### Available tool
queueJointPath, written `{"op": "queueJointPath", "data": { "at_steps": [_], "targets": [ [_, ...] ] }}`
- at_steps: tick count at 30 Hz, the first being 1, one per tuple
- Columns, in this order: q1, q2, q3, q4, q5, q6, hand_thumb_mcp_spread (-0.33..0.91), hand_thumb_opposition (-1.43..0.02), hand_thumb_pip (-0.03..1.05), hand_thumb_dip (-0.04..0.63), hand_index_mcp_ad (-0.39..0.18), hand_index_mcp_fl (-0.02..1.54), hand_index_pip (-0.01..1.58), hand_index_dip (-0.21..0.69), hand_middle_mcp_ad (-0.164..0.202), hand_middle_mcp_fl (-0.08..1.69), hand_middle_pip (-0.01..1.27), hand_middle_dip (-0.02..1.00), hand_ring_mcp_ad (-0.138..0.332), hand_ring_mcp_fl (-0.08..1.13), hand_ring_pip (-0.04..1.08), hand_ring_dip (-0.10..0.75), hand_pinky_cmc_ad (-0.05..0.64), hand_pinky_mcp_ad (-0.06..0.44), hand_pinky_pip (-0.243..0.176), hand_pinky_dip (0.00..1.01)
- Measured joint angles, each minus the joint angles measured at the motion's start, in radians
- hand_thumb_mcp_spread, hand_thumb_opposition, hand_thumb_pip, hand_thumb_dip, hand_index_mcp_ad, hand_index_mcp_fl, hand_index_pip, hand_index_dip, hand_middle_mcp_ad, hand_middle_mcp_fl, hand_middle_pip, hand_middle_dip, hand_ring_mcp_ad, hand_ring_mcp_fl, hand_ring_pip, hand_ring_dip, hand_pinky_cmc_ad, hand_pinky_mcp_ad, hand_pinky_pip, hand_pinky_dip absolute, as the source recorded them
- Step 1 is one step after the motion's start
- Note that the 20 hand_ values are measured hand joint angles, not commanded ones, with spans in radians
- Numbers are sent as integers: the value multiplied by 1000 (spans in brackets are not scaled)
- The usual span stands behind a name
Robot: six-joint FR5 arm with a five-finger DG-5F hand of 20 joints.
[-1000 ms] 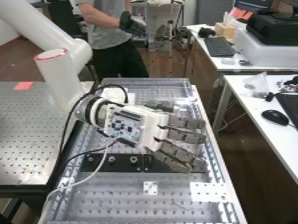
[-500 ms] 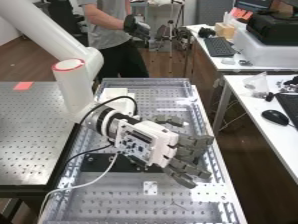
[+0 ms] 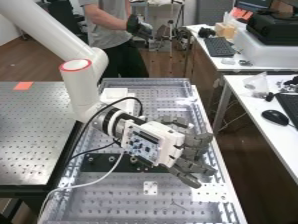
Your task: Grab the chopstick and place it in the clear container
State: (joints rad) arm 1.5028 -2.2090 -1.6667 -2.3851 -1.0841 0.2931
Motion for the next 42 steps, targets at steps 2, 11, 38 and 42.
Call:
{"op": "queueJointPath", "data": {
  "at_steps": [2,11,38,42],
  "targets": [
    [2,-4,7,-2,-1,0,440,-815,750,344,-40,291,1054,33,106,627,457,565,166,316,87,302,197,251,-91,182],
    [7,-17,31,-19,-4,-6,471,-815,740,344,-45,265,1143,33,105,576,555,620,145,353,84,365,178,246,-96,176],
    [12,-39,68,-46,20,-18,531,-834,632,344,-73,304,1316,44,84,555,712,702,113,468,84,480,209,248,-59,180],
    [12,-42,73,-48,20,-15,536,-836,616,340,-87,340,1314,44,84,576,716,719,115,475,89,494,213,251,-59,180]
  ]
}}
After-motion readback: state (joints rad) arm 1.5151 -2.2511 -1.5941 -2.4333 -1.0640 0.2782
